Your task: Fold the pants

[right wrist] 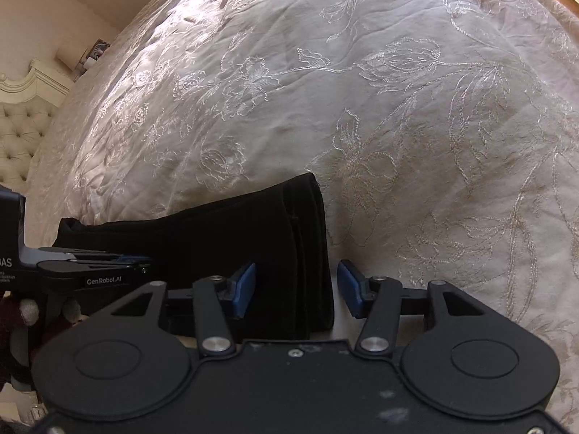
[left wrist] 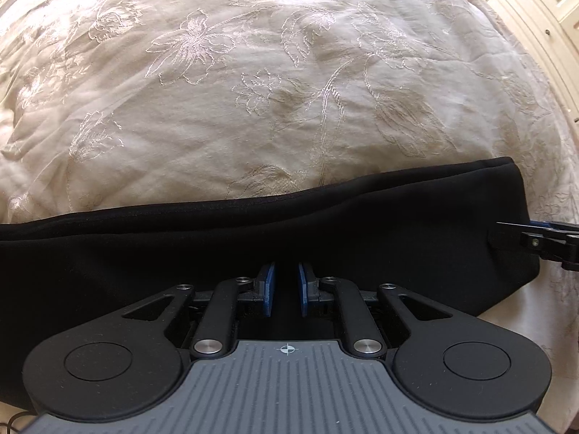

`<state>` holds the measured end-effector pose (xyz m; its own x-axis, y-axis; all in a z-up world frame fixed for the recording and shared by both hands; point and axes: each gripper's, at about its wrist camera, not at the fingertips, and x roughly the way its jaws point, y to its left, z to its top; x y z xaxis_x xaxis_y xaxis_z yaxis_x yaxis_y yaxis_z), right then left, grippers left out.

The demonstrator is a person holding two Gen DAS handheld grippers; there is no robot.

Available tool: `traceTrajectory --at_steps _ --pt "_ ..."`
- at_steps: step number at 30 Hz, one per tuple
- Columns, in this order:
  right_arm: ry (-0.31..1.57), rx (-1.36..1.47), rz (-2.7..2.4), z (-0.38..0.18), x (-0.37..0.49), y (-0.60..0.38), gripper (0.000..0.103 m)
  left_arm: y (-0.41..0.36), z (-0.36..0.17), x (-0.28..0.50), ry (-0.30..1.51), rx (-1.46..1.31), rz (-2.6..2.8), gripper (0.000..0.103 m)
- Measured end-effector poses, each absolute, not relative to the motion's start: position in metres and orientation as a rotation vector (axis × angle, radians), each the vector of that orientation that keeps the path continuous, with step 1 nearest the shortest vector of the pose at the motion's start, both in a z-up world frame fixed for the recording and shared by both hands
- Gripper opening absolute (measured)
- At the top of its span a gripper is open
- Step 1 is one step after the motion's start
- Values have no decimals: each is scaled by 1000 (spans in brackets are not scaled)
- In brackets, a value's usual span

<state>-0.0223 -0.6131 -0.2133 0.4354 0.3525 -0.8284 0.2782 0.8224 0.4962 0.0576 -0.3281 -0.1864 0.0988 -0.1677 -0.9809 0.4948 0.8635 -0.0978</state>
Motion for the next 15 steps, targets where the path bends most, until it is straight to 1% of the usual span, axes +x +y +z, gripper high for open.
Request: traceTrajectory --at_steps 3,7,8,9,10,11,15 --pt "1149 695 64 -224 -17 -616 55 -327 -187 58 1393 285 -505 14" --pt "1165 677 79 -228 -10 -613 55 -328 -186 59 1389 281 -504 14" --pt "1165 659 81 -226 -12 -610 52 -327 -185 59 1388 277 -506 14" --pt "1163 639 82 -224 -11 -607 44 -326 -184 59 1387 271 -512 14" --pt "1157 616 86 -221 -12 -603 31 -324 -182 59 1387 263 -518 14" --pt "1159 623 94 -218 -12 -601 10 -321 -179 60 1389 244 -523 14" --pt "1124 607 54 -197 -15 -591 9 -300 -151 61 1314 202 -498 14"
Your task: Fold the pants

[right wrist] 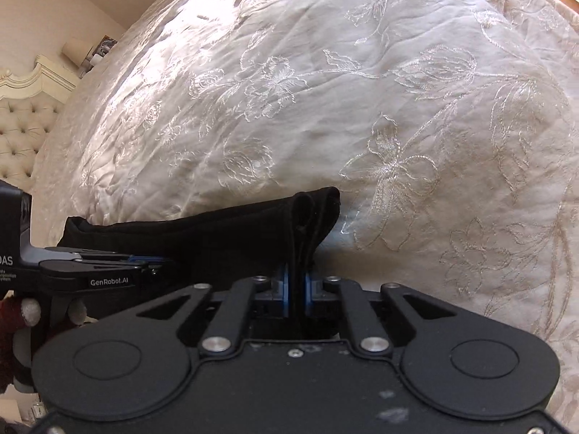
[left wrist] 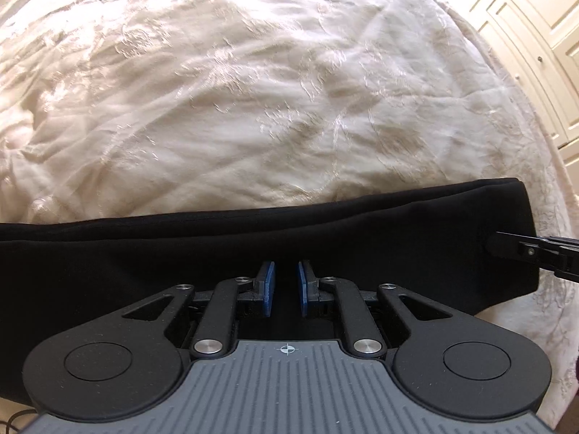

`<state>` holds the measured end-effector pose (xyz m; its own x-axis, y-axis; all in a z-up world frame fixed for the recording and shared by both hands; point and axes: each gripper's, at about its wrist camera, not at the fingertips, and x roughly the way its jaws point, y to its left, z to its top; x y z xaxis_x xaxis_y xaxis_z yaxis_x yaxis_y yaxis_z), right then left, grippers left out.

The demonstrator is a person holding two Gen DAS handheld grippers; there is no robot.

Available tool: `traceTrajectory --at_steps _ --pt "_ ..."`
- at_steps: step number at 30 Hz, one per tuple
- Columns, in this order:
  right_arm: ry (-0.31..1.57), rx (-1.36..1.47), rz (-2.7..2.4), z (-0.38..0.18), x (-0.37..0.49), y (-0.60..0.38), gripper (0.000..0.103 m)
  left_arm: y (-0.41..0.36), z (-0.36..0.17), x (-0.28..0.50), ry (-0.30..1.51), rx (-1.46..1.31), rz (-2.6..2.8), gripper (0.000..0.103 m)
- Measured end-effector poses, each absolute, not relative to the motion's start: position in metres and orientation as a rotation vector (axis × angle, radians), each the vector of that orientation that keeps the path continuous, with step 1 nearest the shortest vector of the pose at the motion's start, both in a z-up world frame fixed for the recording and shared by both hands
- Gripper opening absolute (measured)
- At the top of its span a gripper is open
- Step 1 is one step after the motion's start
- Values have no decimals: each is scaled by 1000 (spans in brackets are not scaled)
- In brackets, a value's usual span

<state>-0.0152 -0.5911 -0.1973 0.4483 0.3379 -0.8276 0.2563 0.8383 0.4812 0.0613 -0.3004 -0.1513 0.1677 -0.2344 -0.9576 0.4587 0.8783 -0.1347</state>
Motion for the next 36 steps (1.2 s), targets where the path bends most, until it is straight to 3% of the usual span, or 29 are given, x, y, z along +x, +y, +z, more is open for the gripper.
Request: traceTrajectory --at_steps 10,20,29,36 --pt "998 664 49 -129 -27 -580 9 -288 -168 98 1315 267 -434 13" --pt "972 656 42 -107 -19 -561 9 -266 -118 52 1218 179 -489 14" --pt "962 629 -5 -94 -22 -546 9 -260 -170 25 1309 276 -547 14" --pt "924 591 -24 -65 -19 -504 9 -212 -133 40 1236 171 -541 14"
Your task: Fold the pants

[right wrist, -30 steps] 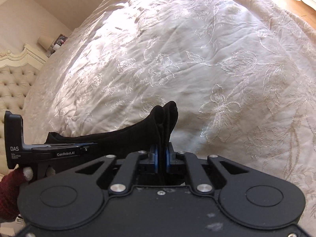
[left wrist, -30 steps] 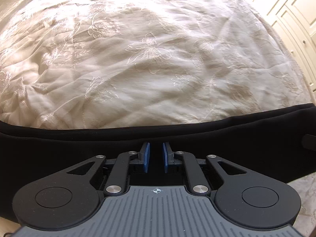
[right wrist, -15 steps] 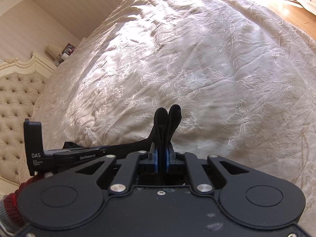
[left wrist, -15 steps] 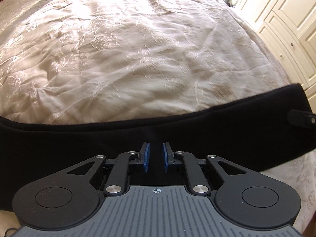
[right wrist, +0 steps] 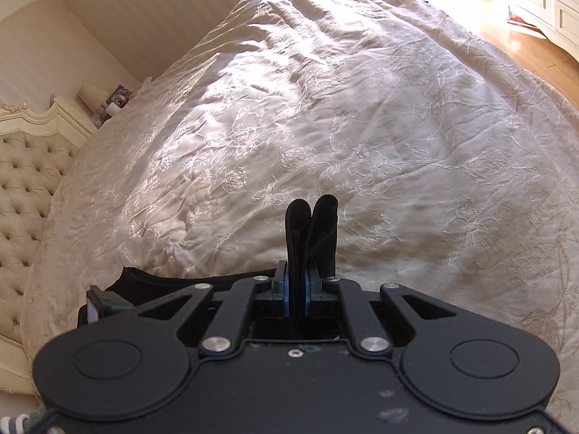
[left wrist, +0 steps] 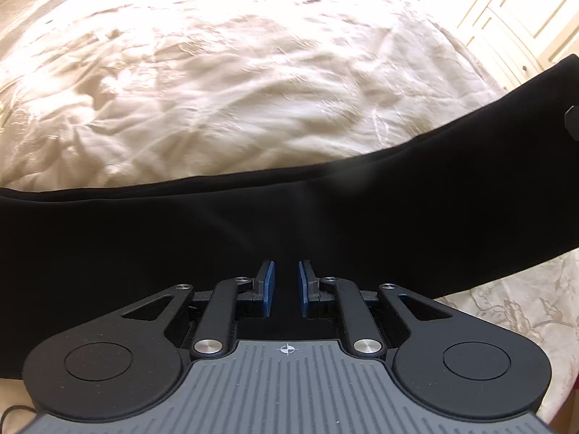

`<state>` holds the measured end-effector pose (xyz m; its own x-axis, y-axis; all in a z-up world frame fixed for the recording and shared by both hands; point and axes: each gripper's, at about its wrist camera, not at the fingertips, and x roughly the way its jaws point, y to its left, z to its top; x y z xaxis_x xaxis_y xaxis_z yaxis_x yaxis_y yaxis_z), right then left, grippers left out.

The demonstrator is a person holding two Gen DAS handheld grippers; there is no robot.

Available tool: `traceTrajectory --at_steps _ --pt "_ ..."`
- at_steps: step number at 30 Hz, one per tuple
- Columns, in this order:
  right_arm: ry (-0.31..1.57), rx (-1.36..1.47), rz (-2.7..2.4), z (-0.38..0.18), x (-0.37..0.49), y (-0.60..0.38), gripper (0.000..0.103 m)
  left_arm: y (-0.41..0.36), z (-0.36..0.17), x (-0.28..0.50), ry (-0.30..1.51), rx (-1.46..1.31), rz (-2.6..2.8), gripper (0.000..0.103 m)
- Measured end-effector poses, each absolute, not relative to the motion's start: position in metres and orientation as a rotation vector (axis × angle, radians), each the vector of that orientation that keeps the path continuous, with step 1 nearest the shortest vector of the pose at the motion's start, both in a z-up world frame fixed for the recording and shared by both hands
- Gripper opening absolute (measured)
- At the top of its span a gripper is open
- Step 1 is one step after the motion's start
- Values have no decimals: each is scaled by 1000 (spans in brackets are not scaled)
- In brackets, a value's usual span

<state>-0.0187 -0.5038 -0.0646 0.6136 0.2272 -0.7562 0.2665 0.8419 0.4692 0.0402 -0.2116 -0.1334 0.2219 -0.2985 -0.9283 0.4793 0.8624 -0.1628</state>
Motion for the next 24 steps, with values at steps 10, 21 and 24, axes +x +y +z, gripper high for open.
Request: traceTrajectory --at_steps 10,21,24 --pt "888 573 64 -41 23 -362 9 -63 -109 70 1202 91 -380 14" --pt "1042 444 107 -133 75 -210 10 31 -118 85 1234 71 -310 14" --pt "1079 380 82 -158 80 -192 20 35 -118 84 1236 87 -342 14"
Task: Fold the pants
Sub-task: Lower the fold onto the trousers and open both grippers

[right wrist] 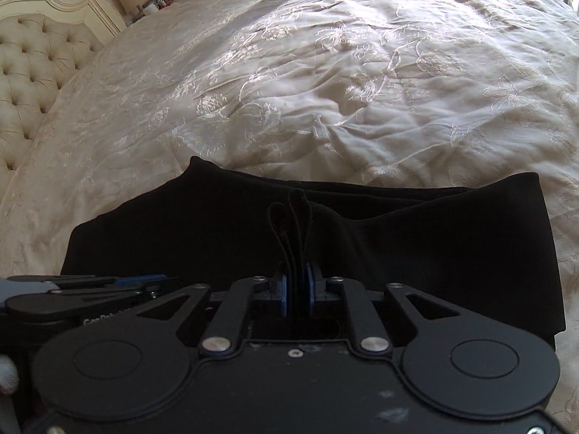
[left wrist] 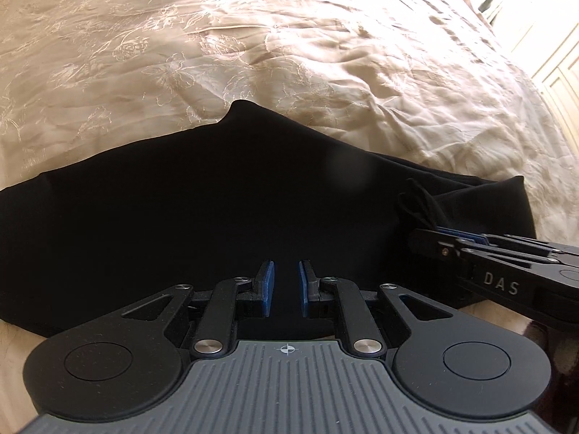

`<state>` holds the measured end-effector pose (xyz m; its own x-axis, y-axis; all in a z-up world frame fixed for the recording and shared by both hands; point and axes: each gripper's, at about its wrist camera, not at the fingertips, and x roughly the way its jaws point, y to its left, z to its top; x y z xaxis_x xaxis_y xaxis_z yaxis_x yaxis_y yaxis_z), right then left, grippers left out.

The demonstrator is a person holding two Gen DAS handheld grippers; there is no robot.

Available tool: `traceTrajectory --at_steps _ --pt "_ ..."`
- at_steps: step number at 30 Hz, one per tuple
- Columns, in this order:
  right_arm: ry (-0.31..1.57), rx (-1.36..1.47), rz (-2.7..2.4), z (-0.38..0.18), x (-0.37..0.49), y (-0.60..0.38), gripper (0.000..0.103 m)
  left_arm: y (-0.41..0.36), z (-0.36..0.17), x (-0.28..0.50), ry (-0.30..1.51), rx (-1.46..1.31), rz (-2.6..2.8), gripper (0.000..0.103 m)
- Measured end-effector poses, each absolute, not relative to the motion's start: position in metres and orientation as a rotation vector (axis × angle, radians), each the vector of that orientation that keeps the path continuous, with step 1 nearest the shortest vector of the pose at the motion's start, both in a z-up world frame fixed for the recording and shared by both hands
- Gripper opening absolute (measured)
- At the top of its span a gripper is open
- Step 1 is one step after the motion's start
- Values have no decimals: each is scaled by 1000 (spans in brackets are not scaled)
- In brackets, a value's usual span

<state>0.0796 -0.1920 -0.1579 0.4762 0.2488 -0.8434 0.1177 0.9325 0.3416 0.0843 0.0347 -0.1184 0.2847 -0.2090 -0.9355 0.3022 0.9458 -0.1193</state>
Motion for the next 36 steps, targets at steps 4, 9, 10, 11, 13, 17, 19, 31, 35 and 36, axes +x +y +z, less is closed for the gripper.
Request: traceTrajectory --at_steps 4,9,10,11,13,17,19,31,35,36 --pt "1066 377 123 -168 81 -182 30 31 -116 84 1230 99 -386 14" --pt "1006 378 173 -156 71 -179 31 12 -108 88 1212 89 -427 14" --pt "998 391 177 -153 67 -182 31 7 -107 89 1209 83 -436 14" --pt "989 402 174 -149 64 -185 31 1 -105 89 1208 75 -447 14" --pt "974 418 152 -142 55 -195 31 -14 -104 88 1205 68 -472 14" --pt "961 433 74 -133 33 -228 31 -44 -109 81 1215 76 -506 14" --pt "972 429 28 -133 25 -245 30 -57 -120 78 1246 75 -514 14" --pt "1004 377 -108 -152 44 -314 3 -86 -161 78 1308 200 -437 14" --pt "1047 349 -131 -169 65 -324 3 -85 -159 75 1302 188 -426 14" --pt "1068 354 -145 -175 70 -327 1 -84 -158 74 1301 184 -427 14"
